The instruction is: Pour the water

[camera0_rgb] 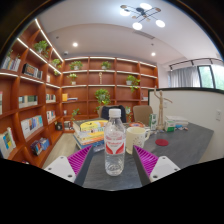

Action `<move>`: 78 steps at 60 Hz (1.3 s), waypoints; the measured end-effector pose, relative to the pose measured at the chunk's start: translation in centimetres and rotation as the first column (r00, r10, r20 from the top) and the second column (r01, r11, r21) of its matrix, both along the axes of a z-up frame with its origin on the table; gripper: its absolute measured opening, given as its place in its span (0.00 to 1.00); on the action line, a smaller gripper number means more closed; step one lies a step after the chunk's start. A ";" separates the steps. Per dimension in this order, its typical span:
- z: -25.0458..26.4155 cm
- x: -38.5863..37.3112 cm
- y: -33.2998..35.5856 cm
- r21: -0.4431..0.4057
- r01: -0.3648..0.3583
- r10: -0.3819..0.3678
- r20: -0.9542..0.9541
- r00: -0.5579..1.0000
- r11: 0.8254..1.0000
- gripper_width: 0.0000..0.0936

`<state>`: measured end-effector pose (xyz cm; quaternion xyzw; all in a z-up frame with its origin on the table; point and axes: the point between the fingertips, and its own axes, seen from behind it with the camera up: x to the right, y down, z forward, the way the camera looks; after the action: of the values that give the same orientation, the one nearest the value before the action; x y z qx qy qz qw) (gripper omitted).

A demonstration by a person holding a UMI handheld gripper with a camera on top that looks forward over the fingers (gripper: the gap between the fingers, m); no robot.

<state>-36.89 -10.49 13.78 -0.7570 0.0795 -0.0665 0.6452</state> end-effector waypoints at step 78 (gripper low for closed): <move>-0.8 0.5 12.2 0.086 -0.261 0.271 -0.455 0.848 0.961 0.36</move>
<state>-36.37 1.71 12.97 -0.7476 0.1260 0.2068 0.6184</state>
